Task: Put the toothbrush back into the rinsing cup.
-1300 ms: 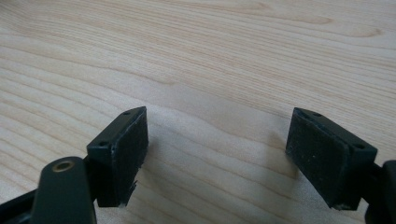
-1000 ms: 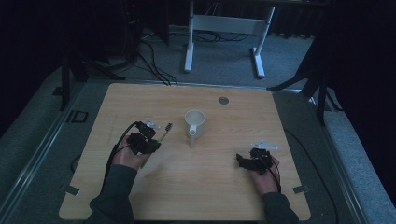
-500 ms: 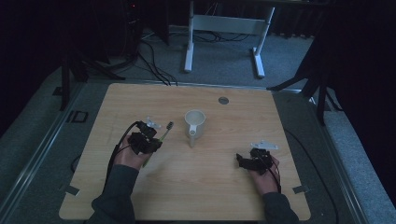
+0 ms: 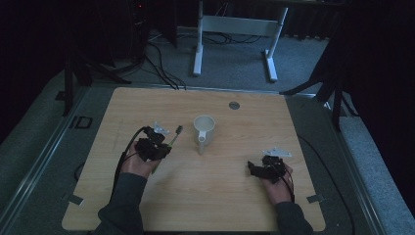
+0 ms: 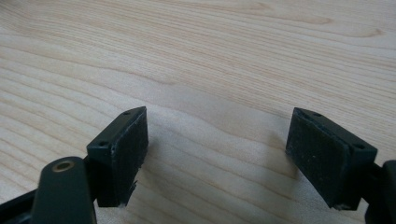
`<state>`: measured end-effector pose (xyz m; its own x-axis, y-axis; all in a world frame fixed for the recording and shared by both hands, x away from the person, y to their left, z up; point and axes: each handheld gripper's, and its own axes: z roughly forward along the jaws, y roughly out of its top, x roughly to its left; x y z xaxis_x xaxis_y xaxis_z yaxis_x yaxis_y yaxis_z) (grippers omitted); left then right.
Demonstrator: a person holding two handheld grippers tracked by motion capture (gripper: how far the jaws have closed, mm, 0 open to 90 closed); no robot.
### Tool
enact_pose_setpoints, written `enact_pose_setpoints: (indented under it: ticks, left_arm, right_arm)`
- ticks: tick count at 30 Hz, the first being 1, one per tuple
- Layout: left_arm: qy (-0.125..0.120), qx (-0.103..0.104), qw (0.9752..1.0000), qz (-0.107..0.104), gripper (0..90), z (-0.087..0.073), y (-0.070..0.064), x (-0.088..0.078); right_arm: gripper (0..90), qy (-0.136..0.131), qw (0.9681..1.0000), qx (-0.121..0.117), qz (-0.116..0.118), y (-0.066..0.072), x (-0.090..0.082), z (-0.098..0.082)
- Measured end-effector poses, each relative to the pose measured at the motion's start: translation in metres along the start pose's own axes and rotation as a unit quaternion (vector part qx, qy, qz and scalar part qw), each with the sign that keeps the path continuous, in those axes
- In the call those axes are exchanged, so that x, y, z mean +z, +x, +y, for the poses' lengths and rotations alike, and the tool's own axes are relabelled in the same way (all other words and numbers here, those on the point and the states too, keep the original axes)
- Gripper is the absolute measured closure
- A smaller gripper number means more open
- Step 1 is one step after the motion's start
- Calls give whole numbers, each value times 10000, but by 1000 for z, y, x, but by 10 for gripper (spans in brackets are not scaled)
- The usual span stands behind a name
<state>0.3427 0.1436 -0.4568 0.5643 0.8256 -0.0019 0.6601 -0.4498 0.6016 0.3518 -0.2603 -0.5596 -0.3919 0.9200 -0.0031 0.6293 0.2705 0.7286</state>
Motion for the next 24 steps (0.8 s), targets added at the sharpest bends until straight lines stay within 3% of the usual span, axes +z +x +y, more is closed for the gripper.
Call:
enact_pose_setpoints:
  ticks: [24]
  left_arm:
    - [-373,-20,9993,3,789,2,-3,-3]
  right_arm:
    - [205,0,10000,-2,0,0,0,0]
